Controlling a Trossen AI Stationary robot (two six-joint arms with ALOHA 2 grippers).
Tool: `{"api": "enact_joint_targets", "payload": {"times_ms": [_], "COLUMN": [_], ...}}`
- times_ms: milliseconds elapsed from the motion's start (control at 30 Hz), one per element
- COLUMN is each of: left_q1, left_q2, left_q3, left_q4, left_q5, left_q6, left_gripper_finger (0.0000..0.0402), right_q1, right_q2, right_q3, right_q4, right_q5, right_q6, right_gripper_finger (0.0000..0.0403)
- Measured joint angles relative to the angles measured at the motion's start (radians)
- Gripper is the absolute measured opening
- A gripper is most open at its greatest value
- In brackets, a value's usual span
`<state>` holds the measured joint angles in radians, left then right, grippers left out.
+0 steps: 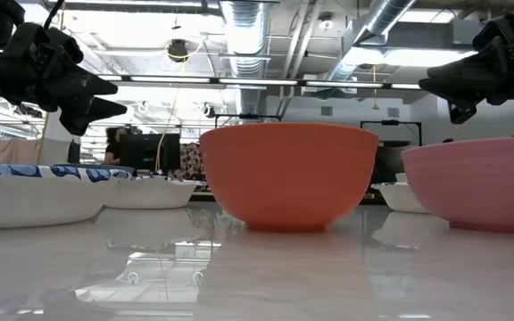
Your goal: Nest bowls inside each other
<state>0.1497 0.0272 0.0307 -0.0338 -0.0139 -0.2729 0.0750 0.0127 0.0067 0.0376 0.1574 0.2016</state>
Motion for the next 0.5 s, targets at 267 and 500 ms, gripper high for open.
{"api": "enact_joint_targets", "payload": {"times_ms": [267, 500], "left_q1": [0.000, 0.000], "left_q2": [0.000, 0.000], "left_q3": [-0.003, -0.002], "left_q4": [0.030, 0.028], "left_q5": [-0.050, -0.151], "left_q6": [0.011, 0.003], "left_gripper_finger": [0.0232, 0.0232], "right_q1": [0.000, 0.000], "right_q2": [0.000, 0.000], "right_q3": [0.000, 0.000], "right_q4": [0.000, 0.005], "right_q5": [0.000, 0.008], "right_q6": [0.000, 0.000], "right_gripper_finger": [0.0134, 0.0134]}}
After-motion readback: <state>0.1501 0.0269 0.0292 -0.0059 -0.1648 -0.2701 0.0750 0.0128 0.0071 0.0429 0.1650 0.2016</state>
